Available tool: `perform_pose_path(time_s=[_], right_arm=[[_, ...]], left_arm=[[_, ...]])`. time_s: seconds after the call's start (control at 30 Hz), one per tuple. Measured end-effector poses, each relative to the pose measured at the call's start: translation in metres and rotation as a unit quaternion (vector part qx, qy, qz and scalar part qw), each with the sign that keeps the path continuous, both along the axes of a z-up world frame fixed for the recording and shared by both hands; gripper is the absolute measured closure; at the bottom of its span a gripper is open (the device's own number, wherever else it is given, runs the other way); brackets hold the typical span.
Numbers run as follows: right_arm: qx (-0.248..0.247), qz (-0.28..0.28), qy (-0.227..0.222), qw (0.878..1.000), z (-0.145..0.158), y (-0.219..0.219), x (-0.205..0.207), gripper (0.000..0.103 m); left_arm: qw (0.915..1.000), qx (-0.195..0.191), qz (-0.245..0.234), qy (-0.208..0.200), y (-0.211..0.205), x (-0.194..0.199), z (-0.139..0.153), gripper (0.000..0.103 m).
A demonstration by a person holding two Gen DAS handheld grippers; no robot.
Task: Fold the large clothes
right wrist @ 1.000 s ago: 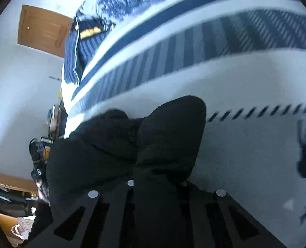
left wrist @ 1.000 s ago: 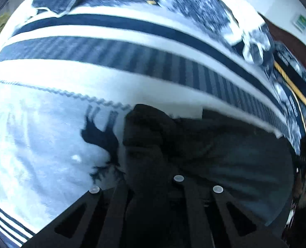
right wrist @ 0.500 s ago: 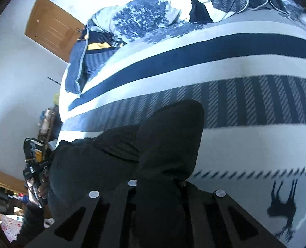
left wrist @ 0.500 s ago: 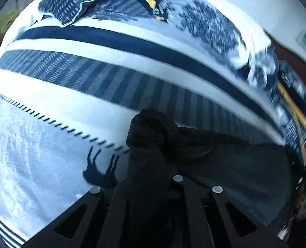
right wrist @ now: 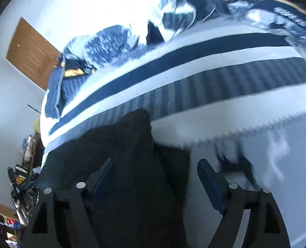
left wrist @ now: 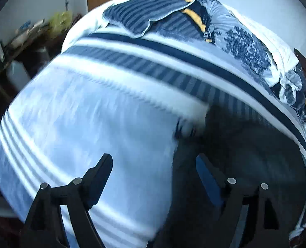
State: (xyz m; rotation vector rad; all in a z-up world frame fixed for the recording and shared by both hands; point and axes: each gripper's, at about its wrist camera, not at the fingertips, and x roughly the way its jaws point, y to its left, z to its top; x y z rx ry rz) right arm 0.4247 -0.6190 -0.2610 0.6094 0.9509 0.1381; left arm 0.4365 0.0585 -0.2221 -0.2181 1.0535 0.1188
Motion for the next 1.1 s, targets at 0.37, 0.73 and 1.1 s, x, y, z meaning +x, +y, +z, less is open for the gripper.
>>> perform_pose_path(time_s=[0.37,0.73,1.1], right_arm=[[0.159,-0.047,0.075,0.983,-0.111,0.02,-0.121,0.03],[0.209,-0.069,0.051,0.974,-0.077,0.022,-0.148,0.099],[0.108,-0.066,0.076,0.989,-0.081,0.043,-0.159,0.096]], left_arm=[[0.9817,-0.17,0.033,0.079,-0.017,-0.112,-0.087,0.019],[0.9813,-0.187,0.036,0.027,-0.01,-0.11,-0.049,0.099],[0.9932,-0.093,0.065,0.029,-0.013,-0.129,-0.048,0.08]])
